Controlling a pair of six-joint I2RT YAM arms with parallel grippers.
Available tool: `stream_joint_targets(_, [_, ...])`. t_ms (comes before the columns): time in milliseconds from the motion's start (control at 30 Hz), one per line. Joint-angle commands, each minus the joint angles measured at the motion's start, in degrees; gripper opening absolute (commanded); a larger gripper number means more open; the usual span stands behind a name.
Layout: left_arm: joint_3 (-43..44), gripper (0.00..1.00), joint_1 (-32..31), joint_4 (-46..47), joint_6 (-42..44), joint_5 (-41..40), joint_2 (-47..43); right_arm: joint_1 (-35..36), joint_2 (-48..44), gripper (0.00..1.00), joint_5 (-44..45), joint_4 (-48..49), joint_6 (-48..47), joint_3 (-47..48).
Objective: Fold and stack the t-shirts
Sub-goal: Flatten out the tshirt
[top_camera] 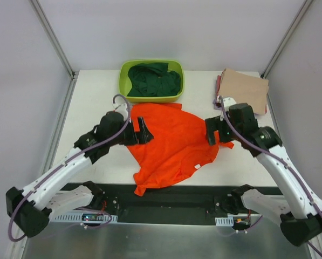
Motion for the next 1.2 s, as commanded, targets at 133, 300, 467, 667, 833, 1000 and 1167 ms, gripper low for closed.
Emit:
stream_joint_targets(133, [13.16, 0.99, 16.85, 1.66, 7.74, 0.22, 24.22, 16.19, 1.72, 0.96, -31.14, 23.24, 19.01, -13.67])
stream_joint_targets(300, [20.63, 0.99, 22.83, 2.63, 9.23, 2.59, 39.34, 18.13, 14.65, 0.96, -26.14, 22.82, 22.63, -13.41])
stream_joint_targets(467, [25.39, 0.99, 26.26, 2.27, 7.92, 6.27, 52.01, 16.03, 23.7, 0.96, -22.07, 19.75, 23.6, -12.53])
stream_joint_targets(667, [21.98, 0.99, 26.88, 2.54, 7.39, 4.02, 53.7, 8.48, 31.44, 0.96, -21.02, 19.13, 20.36, -12.1])
stream_joint_targets(833, [12.4, 0.99, 26.97, 2.45, 4.5, 2.6, 47.38, -0.13, 40.31, 0.96, -21.1, 14.75, 14.91, -3.59])
stream_joint_targets(1000, [-1.04, 0.99, 23.47, 2.54, -0.24, 3.41, 34.48, -4.54, 52.0, 0.96, -21.11, 6.85, 10.34, 15.64])
stream_joint_targets(1167, [-9.23, 0.99, 18.89, 2.54, -6.67, 2.0, 20.67, -4.72, 62.02, 0.96, -21.63, 2.7, 5.5, 35.68])
